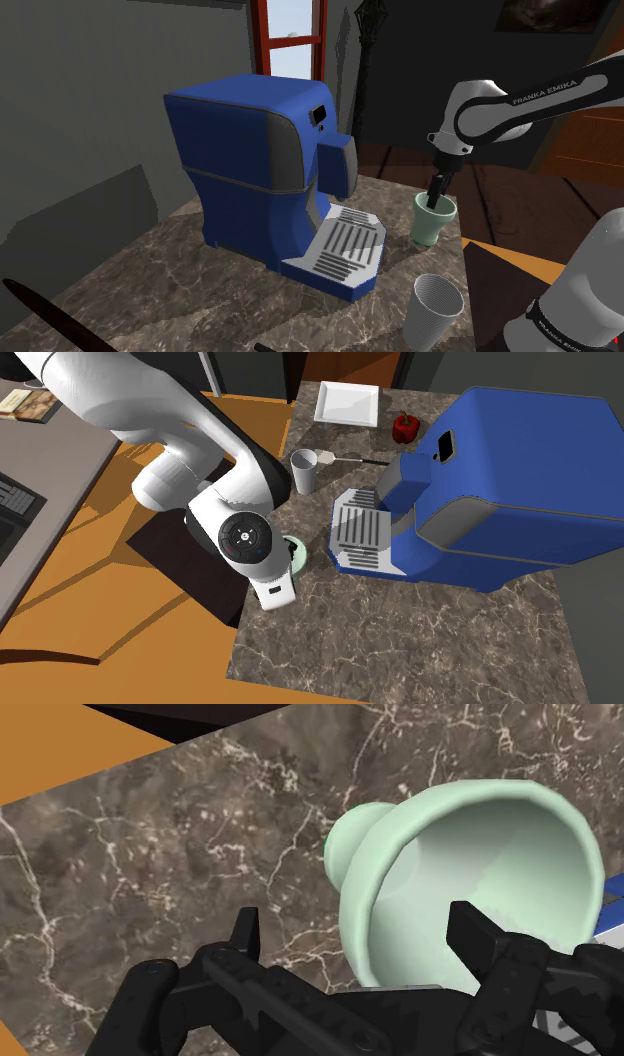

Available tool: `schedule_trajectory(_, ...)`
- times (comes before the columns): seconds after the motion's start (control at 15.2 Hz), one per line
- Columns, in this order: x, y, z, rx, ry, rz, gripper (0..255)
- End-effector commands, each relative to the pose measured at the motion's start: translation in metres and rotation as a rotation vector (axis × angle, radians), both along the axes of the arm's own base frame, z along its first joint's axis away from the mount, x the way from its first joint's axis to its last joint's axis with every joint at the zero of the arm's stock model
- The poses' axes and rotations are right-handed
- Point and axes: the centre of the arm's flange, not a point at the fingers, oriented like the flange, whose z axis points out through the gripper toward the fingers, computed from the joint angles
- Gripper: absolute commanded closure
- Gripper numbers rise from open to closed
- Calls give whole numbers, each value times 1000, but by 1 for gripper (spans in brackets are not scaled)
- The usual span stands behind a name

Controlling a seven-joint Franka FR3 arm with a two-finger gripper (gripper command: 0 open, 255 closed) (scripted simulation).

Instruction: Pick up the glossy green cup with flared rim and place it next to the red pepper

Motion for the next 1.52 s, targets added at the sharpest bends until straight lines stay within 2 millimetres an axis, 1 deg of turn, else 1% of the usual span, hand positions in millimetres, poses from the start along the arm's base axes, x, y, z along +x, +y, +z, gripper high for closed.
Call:
schedule_trajectory(0.0, 0, 0, -1, 0, 0, 0, 0)
schedule_trajectory(0.2, 0, 0, 0, 0, 0, 0, 0)
schedule_trajectory(0.26, 0, 0, 0, 0, 0, 0, 255)
schedule_trajectory(0.86, 0, 0, -1, 0, 0, 0, 255)
schedule_trajectory(1.45, 0, 0, 47, 0, 0, 0, 255)
